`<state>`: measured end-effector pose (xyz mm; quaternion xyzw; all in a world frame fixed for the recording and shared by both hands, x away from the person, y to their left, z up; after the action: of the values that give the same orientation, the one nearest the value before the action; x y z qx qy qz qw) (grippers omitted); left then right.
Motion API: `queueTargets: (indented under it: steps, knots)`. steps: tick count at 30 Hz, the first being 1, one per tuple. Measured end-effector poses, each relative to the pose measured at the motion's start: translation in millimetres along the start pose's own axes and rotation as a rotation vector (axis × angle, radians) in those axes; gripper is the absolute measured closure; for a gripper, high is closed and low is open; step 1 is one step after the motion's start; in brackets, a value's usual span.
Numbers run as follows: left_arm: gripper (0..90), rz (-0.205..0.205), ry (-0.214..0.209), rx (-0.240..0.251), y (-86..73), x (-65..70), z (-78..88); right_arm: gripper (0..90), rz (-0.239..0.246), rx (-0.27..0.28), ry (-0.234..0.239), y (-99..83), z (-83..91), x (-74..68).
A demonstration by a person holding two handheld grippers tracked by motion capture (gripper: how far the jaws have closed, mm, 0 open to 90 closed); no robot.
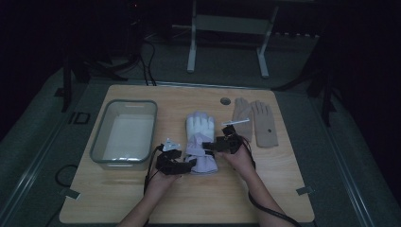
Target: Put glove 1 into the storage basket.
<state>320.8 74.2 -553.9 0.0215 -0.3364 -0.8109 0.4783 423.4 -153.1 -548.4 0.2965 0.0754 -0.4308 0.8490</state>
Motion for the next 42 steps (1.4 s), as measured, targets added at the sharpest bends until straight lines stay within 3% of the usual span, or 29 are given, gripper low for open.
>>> queueTargets:
  steps: [5, 8, 11, 14, 20, 24, 26, 34, 42]
  knots:
    - [26.1, 0.029, -0.031, -0.039, -1.9, -5.4, -8.7, 16.1, -0.025, -0.031, 0.074, -5.7, -9.2, 10.3]
    - [26.2, 0.03, -0.03, -0.048, -2.9, -6.4, -11.7, 30.2, -0.012, -0.049, 0.098, -5.5, -10.4, 9.0]
    - [26.2, 0.042, -0.062, -0.073, -3.9, -8.9, -16.5, 47.1, -0.006, -0.066, 0.147, -5.7, -12.5, 7.9]
    - [27.7, 0.039, -0.077, -0.088, -3.9, -9.5, -18.5, 57.0, 0.024, -0.07, 0.119, -5.1, -12.2, 1.0]
    - [48.6, 0.057, -0.13, -0.107, -4.4, -10.9, -17.5, 73.2, 0.046, -0.061, 0.032, -4.0, -6.2, -11.9]
    - [66.4, 0.028, -0.092, -0.088, -4.8, -4.7, -12.9, 77.0, 0.039, -0.049, 0.017, -4.3, -4.3, -15.9]
    - [69.8, 0.03, -0.09, -0.087, -4.3, -3.9, -11.7, 77.8, 0.036, -0.038, 0.013, -4.6, -2.2, -17.4]
    - [74.3, 0.009, -0.073, -0.075, 1.1, -2.2, -1.4, 79.3, 0.03, 0.008, 0.022, -4.5, 7.4, -22.5]
    - [74.5, -0.009, -0.084, -0.03, 16.4, -3.3, 25.7, 79.3, 0.055, 0.065, 0.012, 10.4, 31.5, -39.4]
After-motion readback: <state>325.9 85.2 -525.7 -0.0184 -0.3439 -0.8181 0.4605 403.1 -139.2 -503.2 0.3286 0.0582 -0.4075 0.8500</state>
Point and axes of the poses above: each handheld gripper's, and its own axes: z roughly backward along the jaws, y roughly out of its top, x roughly to its right, the point moved 1 cm from there along -z, roughly forward along the jaws, and after that the axes turned 15 degrees about -x, right-handed, at the moved point
